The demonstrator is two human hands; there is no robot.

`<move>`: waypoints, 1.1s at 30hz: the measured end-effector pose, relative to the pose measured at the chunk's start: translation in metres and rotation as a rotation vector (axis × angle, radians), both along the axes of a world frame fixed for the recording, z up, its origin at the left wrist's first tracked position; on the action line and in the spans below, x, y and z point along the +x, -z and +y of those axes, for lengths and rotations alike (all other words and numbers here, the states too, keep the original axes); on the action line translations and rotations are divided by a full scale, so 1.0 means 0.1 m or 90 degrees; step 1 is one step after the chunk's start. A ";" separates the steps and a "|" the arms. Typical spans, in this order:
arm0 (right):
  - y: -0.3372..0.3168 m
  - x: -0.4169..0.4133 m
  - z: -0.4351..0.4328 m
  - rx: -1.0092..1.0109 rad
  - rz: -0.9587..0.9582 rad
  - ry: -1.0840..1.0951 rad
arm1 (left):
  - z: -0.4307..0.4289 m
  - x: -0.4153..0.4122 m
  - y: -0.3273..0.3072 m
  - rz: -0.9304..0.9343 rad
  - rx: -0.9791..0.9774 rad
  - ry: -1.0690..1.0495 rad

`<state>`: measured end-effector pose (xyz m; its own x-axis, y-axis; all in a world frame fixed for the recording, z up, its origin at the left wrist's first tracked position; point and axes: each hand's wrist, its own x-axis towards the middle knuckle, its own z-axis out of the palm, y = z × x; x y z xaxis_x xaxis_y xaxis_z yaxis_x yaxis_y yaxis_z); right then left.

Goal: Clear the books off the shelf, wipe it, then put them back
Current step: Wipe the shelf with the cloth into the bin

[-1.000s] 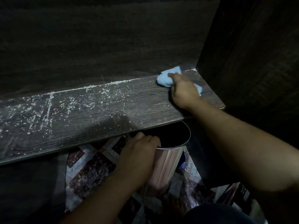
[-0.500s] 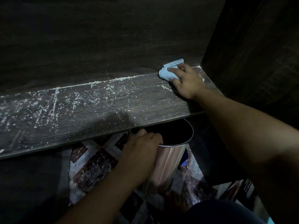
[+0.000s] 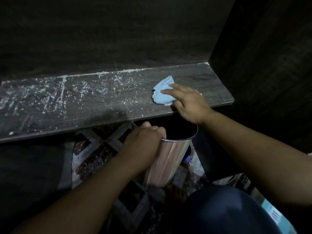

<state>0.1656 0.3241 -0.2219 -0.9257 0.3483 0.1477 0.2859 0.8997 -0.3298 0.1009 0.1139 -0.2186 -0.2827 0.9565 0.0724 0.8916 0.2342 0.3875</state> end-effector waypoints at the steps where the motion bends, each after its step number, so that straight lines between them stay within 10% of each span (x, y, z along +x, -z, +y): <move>1: 0.00 0.06 -0.07 -0.002 0.006 -0.017 | -0.02 0.01 0.00 0.002 0.002 0.005; 12: -0.31 0.24 0.04 -0.070 0.181 0.087 | -0.17 -0.01 -0.04 0.019 0.007 0.011; 20: -0.06 -0.08 0.37 -0.024 -0.109 0.214 | -0.21 -0.06 -0.04 0.002 -0.006 -0.005; 33: -0.07 0.17 -0.42 0.112 -0.147 0.036 | -0.34 -0.06 -0.02 0.040 0.043 0.028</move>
